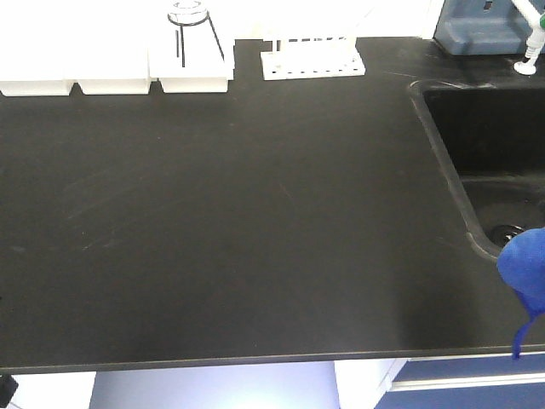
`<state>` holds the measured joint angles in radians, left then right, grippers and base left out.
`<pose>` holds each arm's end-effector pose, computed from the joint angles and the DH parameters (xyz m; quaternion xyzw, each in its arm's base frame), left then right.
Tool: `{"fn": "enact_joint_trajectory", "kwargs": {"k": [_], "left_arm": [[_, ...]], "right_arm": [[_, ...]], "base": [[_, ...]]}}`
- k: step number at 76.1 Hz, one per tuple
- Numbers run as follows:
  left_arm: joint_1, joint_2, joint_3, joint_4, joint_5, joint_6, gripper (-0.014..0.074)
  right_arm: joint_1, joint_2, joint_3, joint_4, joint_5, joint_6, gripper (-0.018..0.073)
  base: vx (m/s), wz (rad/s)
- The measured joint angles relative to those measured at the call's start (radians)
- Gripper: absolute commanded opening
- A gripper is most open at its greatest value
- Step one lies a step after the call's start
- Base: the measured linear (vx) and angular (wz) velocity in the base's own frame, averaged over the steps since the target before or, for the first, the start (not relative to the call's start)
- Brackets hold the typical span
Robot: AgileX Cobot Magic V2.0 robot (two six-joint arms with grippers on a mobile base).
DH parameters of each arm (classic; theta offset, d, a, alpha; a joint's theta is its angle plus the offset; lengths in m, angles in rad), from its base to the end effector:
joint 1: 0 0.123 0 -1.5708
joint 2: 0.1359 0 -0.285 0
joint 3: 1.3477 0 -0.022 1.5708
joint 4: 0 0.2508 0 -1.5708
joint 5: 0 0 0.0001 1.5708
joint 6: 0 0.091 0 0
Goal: Wipe right workspace with blue cloth
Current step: 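Drive the base to the other counter holding the cloth in the right gripper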
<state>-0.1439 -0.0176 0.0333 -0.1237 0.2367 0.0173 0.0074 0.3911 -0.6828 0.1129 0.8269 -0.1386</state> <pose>0.0544 -0.0106 0.1816 0.0250 0.7620 -0.0906 0.6407 0.0603 0.0080 0.3404 -0.0514 0.8437 0.0205 0.5340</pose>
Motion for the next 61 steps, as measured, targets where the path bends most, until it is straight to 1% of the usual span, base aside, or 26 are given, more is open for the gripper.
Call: {"fn": "enact_joint_trajectory", "kwargs": {"k": [17,35,61], "left_arm": [[0.000,0.000,0.000,0.000,0.000,0.000,-0.0006],[0.000,0.000,0.000,0.000,0.000,0.000,-0.0006],[0.000,0.000,0.000,0.000,0.000,0.000,-0.0006]], "right_arm": [[0.000,0.000,0.000,0.000,0.000,0.000,-0.0003],[0.000,0.000,0.000,-0.001,0.000,0.000,-0.0003],[0.000,0.000,0.000,-0.001,0.000,0.000,-0.0003]], "base": [[-0.08,0.03],[-0.19,0.08],[-0.23,-0.19]]}}
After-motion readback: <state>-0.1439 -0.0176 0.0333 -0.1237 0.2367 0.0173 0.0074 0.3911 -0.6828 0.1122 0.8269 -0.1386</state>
